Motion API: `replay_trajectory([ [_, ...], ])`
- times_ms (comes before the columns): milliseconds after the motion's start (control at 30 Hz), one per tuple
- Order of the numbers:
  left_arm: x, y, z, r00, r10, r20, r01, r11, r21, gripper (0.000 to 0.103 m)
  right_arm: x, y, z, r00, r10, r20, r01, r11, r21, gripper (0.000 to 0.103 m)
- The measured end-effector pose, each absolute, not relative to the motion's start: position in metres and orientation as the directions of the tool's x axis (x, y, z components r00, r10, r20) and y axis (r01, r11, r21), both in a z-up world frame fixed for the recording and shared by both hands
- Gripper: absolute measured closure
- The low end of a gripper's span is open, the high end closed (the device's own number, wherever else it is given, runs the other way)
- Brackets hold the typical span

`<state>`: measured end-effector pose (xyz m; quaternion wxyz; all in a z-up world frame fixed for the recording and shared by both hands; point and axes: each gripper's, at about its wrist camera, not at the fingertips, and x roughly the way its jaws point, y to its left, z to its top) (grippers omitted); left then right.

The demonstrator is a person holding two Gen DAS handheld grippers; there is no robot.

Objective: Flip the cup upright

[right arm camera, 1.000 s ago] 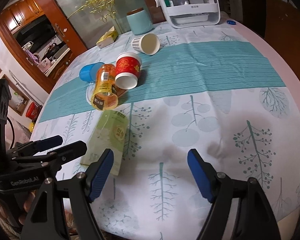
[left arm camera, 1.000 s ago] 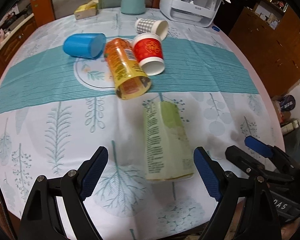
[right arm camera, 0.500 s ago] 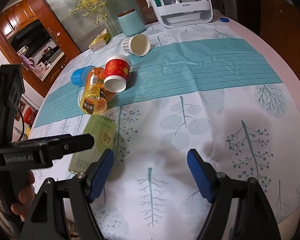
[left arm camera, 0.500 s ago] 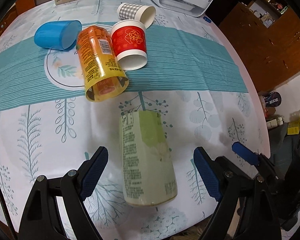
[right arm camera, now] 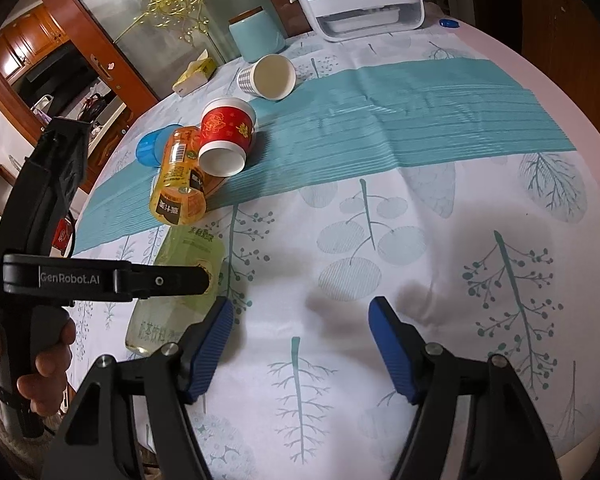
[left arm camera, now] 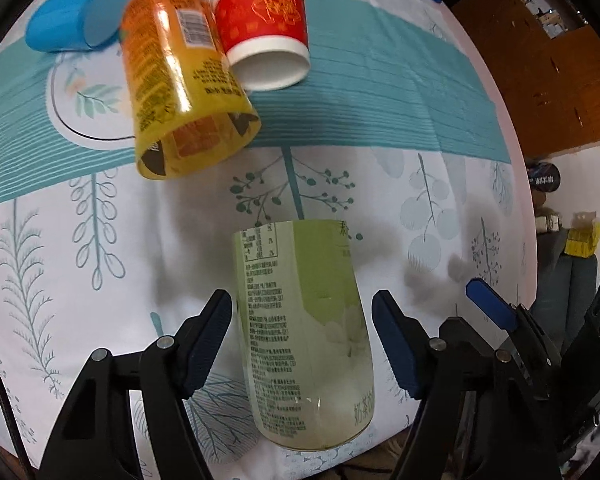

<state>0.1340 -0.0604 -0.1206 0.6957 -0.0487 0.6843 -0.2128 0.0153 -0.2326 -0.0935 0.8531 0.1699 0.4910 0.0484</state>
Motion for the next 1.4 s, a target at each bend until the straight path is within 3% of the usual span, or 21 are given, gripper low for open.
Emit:
replay_trajectory([
  [333,0.146,-0.065,-0.123,-0.102,-0.351,-0.931,0.241,0.899,-0.365,0.032,0.018,-0.234,-0.1,0.499,0.266,-0.825,0.09,0.931,0.355,0.032],
  [433,0.147,-0.065,-0.125,-0.129,-0.341,-0.931,0.246,0.898,-0.364,0.041,0.018,-0.235,-0.102,0.492,0.273,-0.826,0.097,0.926,0.364,0.032],
  [700,0.146,-0.076,-0.117,-0.115,-0.338,-0.934,0.284,0.89,-0.357,0.043,0.019,-0.237,-0.104,0.488,0.281,-0.826,0.108,0.92,0.377,0.032],
  [1033,0.123,-0.069,-0.073,0.187,-0.323,-0.928,0.352,0.904,-0.244,0.043,0.018,-0.231,-0.101,0.486,0.286,-0.826,0.087,0.925,0.371,0.032],
  [1400,0.104,-0.067,-0.063,0.506,-0.34,-0.793,0.387,0.911,-0.144,0.042,0.017,-0.225,-0.098,0.482,0.294,-0.825,0.073,0.925,0.372,0.032],
])
